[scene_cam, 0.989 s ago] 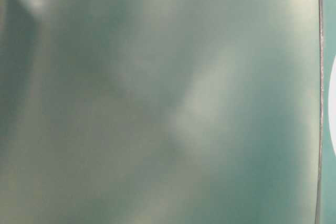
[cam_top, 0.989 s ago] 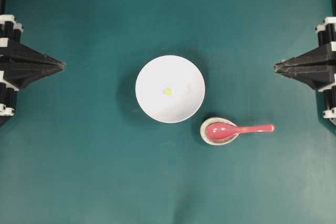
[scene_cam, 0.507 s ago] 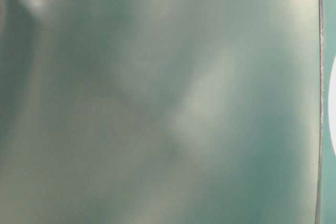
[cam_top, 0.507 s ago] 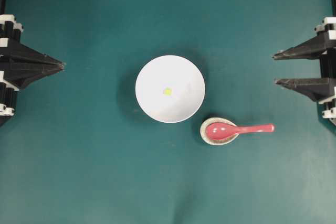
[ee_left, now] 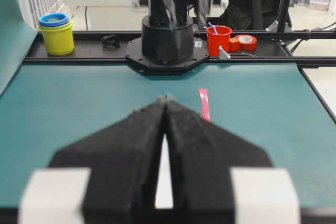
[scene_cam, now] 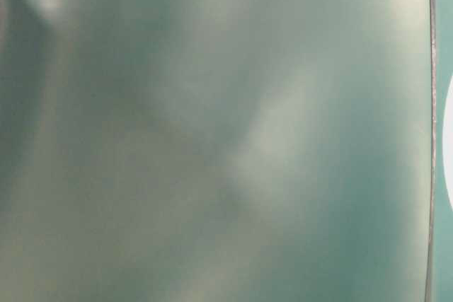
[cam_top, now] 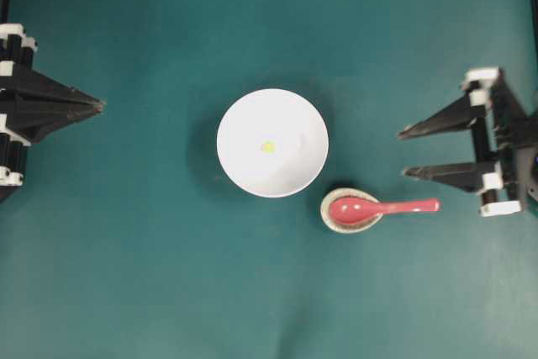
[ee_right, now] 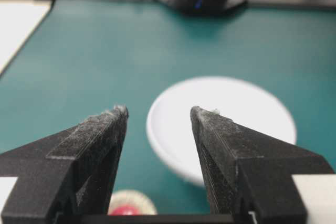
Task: Scoop the yellow hexagonal prism block from the bowl with a spoon using the right arm.
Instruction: 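Move the right gripper left toward the pink spoon handle, then close the right gripper on the pink spoon handle, then lift the spoon and carry it up over the white bowl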
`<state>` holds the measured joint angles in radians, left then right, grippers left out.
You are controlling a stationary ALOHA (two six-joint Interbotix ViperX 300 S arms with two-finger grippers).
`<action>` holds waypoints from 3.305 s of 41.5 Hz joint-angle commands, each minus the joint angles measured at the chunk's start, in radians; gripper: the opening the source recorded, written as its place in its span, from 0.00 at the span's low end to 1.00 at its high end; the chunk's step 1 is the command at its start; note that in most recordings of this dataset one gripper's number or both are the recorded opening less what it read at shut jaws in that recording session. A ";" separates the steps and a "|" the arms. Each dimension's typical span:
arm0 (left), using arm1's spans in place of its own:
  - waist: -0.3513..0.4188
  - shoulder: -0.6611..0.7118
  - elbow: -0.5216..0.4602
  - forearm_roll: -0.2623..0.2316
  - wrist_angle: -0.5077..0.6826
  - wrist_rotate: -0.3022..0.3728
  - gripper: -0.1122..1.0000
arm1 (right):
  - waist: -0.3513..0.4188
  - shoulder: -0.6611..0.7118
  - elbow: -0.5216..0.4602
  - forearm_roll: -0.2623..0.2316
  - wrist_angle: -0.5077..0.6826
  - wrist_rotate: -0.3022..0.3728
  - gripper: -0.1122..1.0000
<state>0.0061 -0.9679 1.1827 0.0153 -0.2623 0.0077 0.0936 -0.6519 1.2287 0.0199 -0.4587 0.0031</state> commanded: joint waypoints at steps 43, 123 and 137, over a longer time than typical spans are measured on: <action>0.002 0.011 -0.025 0.003 -0.002 0.003 0.10 | 0.350 0.589 0.118 0.388 -0.621 0.000 0.61; 0.002 0.008 -0.026 0.003 0.005 0.002 0.10 | 0.397 0.781 0.120 0.457 -0.695 0.021 0.32; 0.002 0.002 -0.026 0.003 0.005 0.000 0.10 | 0.383 0.695 0.117 0.460 -0.718 0.014 0.32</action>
<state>0.0046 -0.9695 1.1812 0.0153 -0.2531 0.0092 0.4863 0.0905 1.3499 0.4786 -1.1689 0.0199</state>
